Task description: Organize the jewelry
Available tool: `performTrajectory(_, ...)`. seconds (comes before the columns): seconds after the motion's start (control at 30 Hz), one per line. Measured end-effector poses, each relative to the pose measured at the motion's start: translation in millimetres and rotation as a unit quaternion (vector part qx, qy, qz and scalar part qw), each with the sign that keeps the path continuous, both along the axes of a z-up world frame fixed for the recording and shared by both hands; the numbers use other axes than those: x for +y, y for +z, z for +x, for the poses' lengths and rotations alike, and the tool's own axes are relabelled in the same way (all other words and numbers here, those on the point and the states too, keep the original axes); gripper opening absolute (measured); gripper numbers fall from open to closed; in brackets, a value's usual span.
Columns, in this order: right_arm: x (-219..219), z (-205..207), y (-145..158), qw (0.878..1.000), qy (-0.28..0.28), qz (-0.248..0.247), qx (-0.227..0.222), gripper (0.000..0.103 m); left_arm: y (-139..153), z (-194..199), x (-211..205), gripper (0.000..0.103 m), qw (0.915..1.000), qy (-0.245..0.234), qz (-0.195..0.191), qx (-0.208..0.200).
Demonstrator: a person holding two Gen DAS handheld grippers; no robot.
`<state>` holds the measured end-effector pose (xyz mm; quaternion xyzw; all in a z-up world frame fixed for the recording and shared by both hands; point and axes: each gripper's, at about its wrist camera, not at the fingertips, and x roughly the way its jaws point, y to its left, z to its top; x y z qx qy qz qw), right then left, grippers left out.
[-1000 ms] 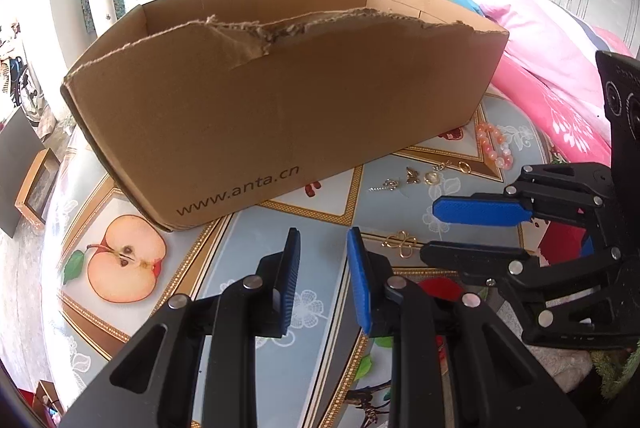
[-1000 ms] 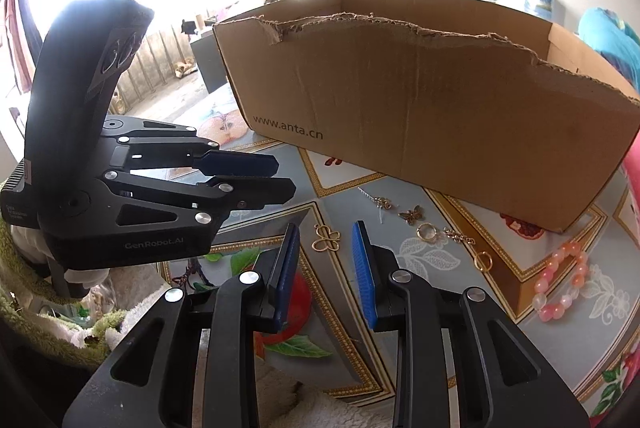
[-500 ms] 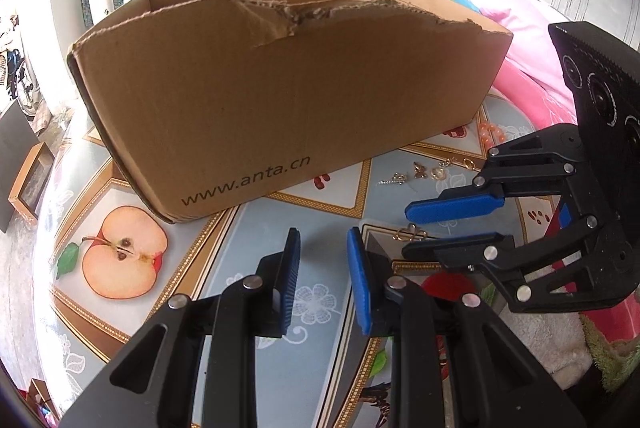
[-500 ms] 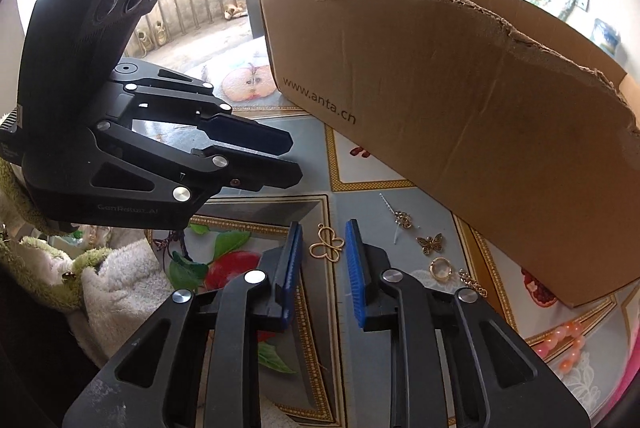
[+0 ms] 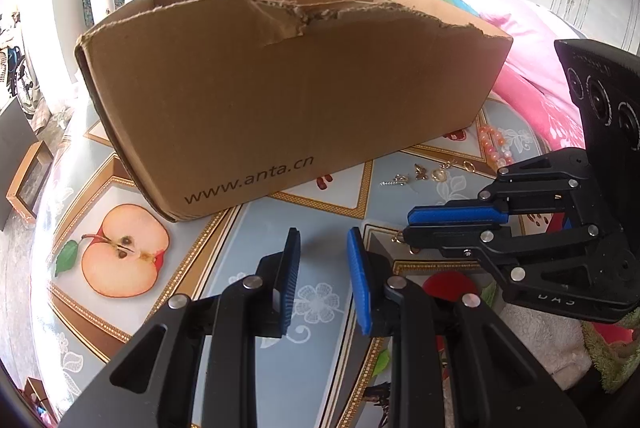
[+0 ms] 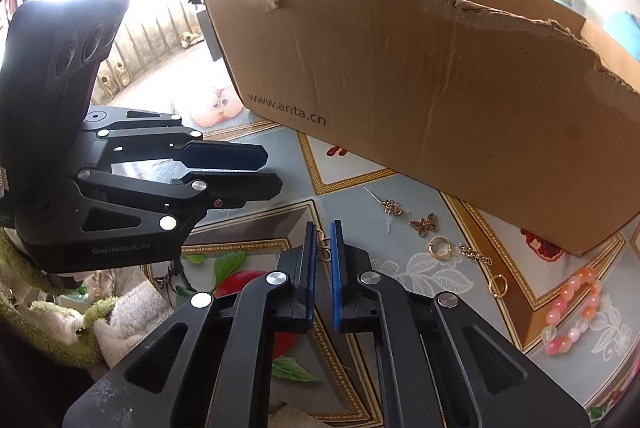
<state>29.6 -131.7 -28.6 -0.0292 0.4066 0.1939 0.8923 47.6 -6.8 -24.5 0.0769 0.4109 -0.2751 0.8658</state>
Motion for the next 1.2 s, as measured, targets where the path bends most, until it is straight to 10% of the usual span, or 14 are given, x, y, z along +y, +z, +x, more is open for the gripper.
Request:
performTrajectory(0.33, 1, 1, 6, 0.998, -0.058, 0.033, 0.022, 0.027, 4, -6, 6, 0.023, 0.9999, 0.003, -0.008, -0.008)
performTrajectory(0.77, 44, 17, -5, 0.991, -0.118, -0.056, 0.034, 0.011, 6, -7, 12, 0.023, 0.9998, 0.005, -0.019, -0.007)
performTrajectory(1.2, 11, 40, -10, 0.988, -0.117, 0.048, 0.084, 0.011, 8, -10, 12, 0.023, 0.9996, -0.001, -0.025, -0.011)
